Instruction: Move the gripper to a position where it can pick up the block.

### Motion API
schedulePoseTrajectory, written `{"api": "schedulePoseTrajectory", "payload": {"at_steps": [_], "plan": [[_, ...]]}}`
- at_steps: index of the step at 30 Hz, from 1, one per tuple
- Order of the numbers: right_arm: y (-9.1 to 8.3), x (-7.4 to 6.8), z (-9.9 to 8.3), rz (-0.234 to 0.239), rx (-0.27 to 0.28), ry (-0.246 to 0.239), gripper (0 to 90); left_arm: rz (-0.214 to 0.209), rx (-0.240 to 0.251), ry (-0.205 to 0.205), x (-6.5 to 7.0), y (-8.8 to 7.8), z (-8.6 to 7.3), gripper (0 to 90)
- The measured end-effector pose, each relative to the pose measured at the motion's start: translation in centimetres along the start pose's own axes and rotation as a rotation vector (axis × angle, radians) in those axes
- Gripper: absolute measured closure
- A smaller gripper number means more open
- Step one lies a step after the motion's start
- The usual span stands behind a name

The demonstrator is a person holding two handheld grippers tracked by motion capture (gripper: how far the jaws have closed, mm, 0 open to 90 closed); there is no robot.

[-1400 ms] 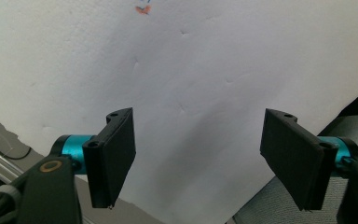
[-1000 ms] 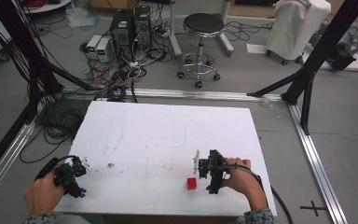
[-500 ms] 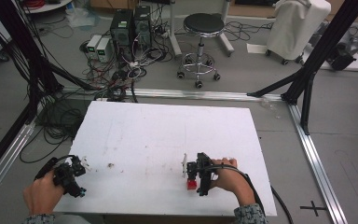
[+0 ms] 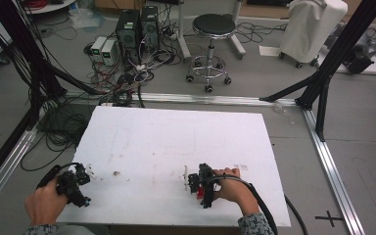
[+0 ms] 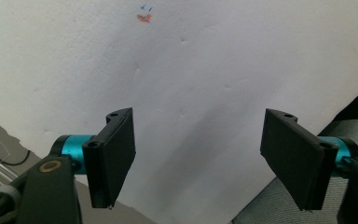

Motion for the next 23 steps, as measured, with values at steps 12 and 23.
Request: {"api": "schedulePoseTrajectory", "payload": {"at_steps": [12,23], "plan": [[1.6,0.1,0.5,0.026,-0.048,-0.007,6.7,-0.001,0.005,-0.007,-0.1,0.0,-0.1,26.5],[1.6,0.0,0.4,0.015,-0.054,-0.021,6.7,-0.004,0.029,0.014,-0.2,0.0,0.0,26.3]]}}
Point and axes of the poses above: each handheld gripper's, and its own axes: y roughly forward along the jaws, z roughly out of its top, x roughly to its right, the point moved 2 cm from there along y, roughly forward along the jaws
